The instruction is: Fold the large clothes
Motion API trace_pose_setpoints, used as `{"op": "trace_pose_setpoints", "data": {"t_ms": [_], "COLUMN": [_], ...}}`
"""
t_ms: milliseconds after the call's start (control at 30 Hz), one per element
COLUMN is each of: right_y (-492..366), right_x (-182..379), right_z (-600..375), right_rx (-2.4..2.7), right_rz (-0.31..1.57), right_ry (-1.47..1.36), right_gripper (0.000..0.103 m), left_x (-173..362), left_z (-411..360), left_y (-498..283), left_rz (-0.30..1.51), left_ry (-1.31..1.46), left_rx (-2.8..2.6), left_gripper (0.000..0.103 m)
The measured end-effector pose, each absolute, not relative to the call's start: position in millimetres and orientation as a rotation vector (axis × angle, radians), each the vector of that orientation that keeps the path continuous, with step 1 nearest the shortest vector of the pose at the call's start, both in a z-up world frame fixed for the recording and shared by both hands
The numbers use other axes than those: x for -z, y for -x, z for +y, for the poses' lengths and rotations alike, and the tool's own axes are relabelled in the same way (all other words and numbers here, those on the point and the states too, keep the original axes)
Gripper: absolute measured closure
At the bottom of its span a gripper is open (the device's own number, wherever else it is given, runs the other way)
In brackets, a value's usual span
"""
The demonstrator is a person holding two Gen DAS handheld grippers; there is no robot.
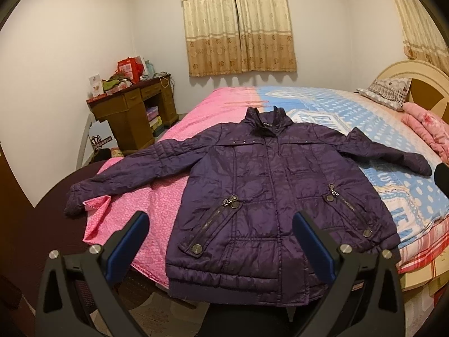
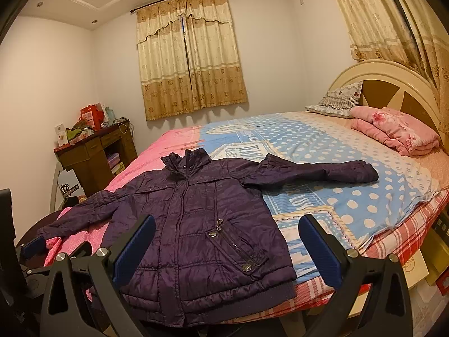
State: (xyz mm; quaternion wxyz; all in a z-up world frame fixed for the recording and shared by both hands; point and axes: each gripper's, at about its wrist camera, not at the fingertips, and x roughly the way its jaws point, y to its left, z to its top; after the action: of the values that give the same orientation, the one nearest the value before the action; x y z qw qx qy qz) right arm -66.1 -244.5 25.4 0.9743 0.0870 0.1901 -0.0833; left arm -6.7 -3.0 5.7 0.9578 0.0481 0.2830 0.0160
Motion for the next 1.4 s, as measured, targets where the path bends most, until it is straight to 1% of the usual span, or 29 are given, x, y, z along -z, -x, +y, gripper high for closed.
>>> {"op": "trace_pose_setpoints", "data": {"t_ms": [1400], "right_y": [62], "right_x": [-15], "right_z": [-248], "right_rx": [0.156], "right_rz": [0.418], "right_ry": [-0.207], "right_gripper": [0.001], "left_x": [-1], "left_z": [-11], "left_y": [8], "left_rz": [0.598], "left_ry": [-0.143], "left_rx": [-0.045], "left_gripper": [0.0]}}
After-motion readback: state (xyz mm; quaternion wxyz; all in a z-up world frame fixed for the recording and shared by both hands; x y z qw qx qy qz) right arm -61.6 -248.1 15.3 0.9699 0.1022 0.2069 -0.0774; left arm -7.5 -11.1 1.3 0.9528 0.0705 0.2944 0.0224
